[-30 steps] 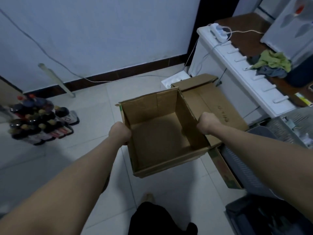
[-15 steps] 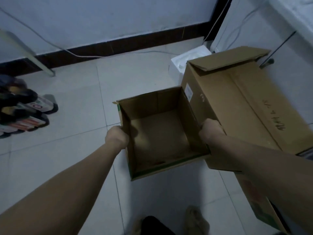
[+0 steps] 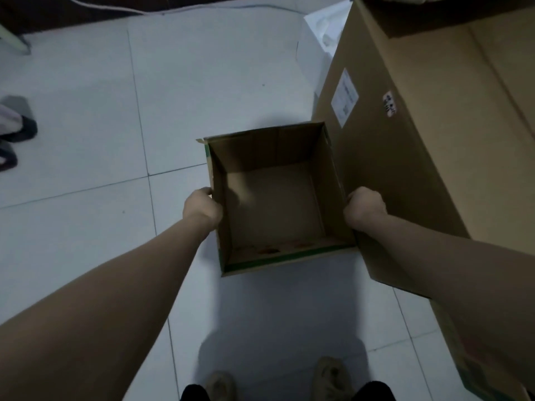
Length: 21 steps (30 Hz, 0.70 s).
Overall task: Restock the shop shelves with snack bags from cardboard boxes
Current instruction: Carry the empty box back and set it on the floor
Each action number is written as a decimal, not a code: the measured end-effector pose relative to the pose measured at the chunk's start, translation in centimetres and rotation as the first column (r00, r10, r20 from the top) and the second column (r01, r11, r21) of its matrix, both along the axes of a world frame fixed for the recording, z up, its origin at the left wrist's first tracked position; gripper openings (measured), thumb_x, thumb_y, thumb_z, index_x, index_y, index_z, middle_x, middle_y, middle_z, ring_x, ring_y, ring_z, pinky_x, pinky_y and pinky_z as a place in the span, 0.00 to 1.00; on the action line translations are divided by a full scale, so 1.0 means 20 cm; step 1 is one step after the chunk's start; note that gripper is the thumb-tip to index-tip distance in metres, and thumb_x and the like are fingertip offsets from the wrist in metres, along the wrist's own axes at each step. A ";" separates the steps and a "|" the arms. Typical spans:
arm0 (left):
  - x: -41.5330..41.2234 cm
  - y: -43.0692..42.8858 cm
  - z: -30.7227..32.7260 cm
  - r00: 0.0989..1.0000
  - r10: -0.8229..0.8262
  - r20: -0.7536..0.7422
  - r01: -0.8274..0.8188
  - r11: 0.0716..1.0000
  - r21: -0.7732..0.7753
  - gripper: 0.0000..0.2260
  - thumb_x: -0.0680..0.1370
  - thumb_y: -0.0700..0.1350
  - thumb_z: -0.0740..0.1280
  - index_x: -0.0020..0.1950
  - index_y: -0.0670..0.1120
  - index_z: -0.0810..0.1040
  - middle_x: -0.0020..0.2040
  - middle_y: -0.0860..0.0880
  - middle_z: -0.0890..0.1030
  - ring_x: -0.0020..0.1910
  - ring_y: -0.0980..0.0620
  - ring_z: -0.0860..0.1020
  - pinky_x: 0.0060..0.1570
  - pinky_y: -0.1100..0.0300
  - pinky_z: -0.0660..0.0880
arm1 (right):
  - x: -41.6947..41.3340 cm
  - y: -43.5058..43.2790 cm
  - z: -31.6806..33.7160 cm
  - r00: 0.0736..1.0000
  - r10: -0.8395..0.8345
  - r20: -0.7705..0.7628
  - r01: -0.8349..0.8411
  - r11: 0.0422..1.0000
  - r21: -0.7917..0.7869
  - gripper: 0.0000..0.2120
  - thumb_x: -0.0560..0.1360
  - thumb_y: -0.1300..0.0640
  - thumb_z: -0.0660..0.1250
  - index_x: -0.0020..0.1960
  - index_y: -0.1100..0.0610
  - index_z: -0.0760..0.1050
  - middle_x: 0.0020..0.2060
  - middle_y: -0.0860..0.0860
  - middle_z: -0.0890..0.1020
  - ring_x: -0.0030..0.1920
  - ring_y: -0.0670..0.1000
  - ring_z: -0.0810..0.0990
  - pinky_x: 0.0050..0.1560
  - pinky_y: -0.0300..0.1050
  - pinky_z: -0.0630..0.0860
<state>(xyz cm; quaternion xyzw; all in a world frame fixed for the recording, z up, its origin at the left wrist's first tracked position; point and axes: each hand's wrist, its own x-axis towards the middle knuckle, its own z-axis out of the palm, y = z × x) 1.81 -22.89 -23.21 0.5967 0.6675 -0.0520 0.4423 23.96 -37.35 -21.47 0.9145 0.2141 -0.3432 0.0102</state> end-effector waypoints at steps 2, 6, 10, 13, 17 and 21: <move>0.00 -0.02 -0.01 0.999 0.020 0.040 -0.017 0.998 -0.064 0.22 0.77 0.33 0.60 0.72 0.42 0.67 0.65 0.40 0.76 0.59 0.38 0.77 0.57 0.45 0.77 | 0.00 -0.02 -0.01 0.999 -0.011 -0.038 0.012 1.000 0.011 0.13 0.76 0.65 0.61 0.59 0.64 0.76 0.56 0.62 0.79 0.56 0.61 0.79 0.54 0.50 0.79; -0.01 -0.04 0.11 0.998 0.028 0.051 -0.021 0.991 -0.134 0.24 0.77 0.32 0.61 0.74 0.40 0.63 0.66 0.40 0.74 0.59 0.37 0.77 0.58 0.50 0.76 | -0.03 -0.02 0.14 0.997 0.009 -0.076 -0.005 0.999 0.045 0.14 0.77 0.65 0.61 0.61 0.63 0.75 0.57 0.61 0.79 0.56 0.60 0.78 0.51 0.47 0.77; -0.01 -0.03 0.40 0.998 -0.030 0.050 0.036 0.992 -0.125 0.20 0.77 0.35 0.63 0.69 0.38 0.69 0.63 0.38 0.76 0.60 0.37 0.77 0.61 0.46 0.75 | -0.13 0.04 0.44 0.981 0.153 -0.118 -0.143 0.986 0.090 0.19 0.78 0.64 0.60 0.69 0.60 0.70 0.64 0.59 0.75 0.61 0.58 0.76 0.58 0.48 0.75; -0.02 -0.01 0.72 0.991 -0.099 0.090 0.108 0.989 -0.097 0.15 0.76 0.33 0.63 0.63 0.37 0.74 0.58 0.37 0.79 0.58 0.38 0.77 0.60 0.47 0.76 | -0.21 0.11 0.75 0.953 0.279 -0.123 -0.261 0.955 0.144 0.20 0.78 0.62 0.60 0.70 0.59 0.69 0.65 0.57 0.75 0.62 0.56 0.75 0.60 0.47 0.74; -0.07 0.04 1.27 0.973 -0.191 0.127 0.193 0.981 -0.003 0.14 0.76 0.34 0.63 0.62 0.38 0.76 0.57 0.37 0.80 0.57 0.39 0.78 0.57 0.52 0.76 | -0.31 0.23 1.28 0.903 0.417 -0.102 -0.389 0.895 0.218 0.19 0.79 0.60 0.60 0.69 0.58 0.69 0.64 0.56 0.76 0.62 0.55 0.76 0.61 0.47 0.74; -0.19 0.08 1.91 0.937 -0.332 0.112 0.321 0.941 0.103 0.15 0.77 0.36 0.63 0.64 0.38 0.75 0.60 0.39 0.79 0.60 0.42 0.77 0.57 0.54 0.74 | -0.46 0.33 1.87 0.832 0.555 0.002 -0.537 0.804 0.254 0.17 0.79 0.57 0.60 0.67 0.58 0.71 0.61 0.56 0.77 0.59 0.55 0.77 0.58 0.47 0.75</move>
